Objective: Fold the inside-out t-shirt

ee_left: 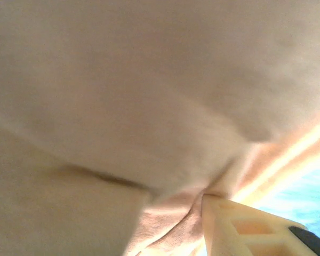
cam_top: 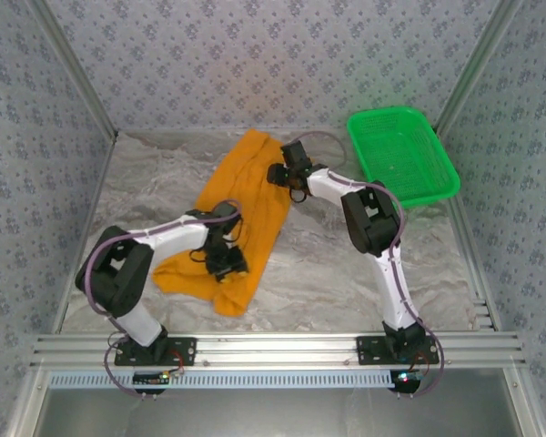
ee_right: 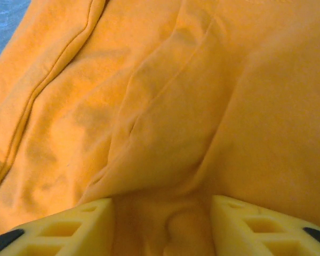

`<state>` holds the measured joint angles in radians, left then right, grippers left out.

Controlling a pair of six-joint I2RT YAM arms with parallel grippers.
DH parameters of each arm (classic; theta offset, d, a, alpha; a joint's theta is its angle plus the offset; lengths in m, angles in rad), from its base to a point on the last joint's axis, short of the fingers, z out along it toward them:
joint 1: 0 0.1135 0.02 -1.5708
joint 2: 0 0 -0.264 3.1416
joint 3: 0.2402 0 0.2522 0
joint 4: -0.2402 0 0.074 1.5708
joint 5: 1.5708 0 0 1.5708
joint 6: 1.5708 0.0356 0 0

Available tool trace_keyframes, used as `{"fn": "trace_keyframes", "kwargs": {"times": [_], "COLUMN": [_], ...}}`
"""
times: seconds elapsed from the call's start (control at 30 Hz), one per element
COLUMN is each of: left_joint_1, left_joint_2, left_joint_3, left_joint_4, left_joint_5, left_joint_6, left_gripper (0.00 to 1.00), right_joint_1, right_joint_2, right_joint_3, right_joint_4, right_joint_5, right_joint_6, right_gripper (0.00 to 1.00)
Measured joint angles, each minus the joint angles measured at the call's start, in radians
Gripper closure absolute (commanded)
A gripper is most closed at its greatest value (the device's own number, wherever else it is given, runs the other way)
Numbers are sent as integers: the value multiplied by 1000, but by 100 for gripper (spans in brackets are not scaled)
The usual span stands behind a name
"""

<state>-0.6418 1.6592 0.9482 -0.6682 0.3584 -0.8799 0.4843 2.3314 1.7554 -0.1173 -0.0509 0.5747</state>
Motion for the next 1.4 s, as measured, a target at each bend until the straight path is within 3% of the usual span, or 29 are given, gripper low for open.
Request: {"fn": "trace_keyframes", "kwargs": {"times": [0.27, 0.47, 0.6, 0.77, 0.9, 1.07, 1.2, 1.4], "left_joint_1": [-220, -270, -211, -5, 75, 38, -65, -250], "left_joint_2": [188, 155, 41, -137, -95, 4, 18, 111], "left_joint_3": [316, 427, 427, 304, 145, 3, 21, 133], "left_joint_4": [120, 43, -66, -116, -84, -5, 72, 118], "left_joint_5": [212, 283, 226, 15, -103, -138, -130, -72], "left_joint_6": [-25, 81, 183, 295, 358, 409, 432, 473], "left_gripper": [59, 58, 58, 57, 58, 58, 58, 58], "right_joint_1": [-92, -134, -88, -1, 16, -11, -35, -90], "right_joint_2": [-194, -386, -405, -341, -279, -215, -150, -143], "right_joint_3": [-142, -319, -394, -405, -404, -329, -229, -201], "right_joint_4": [-139, -189, -177, -146, -100, -74, -85, -102], "right_joint_5": [-76, -114, -187, -219, -215, -223, -235, -257], "right_joint_6": [-8, -66, -68, -56, -29, -44, -82, -129], "right_gripper": [40, 43, 49, 58, 64, 69, 68, 52]}}
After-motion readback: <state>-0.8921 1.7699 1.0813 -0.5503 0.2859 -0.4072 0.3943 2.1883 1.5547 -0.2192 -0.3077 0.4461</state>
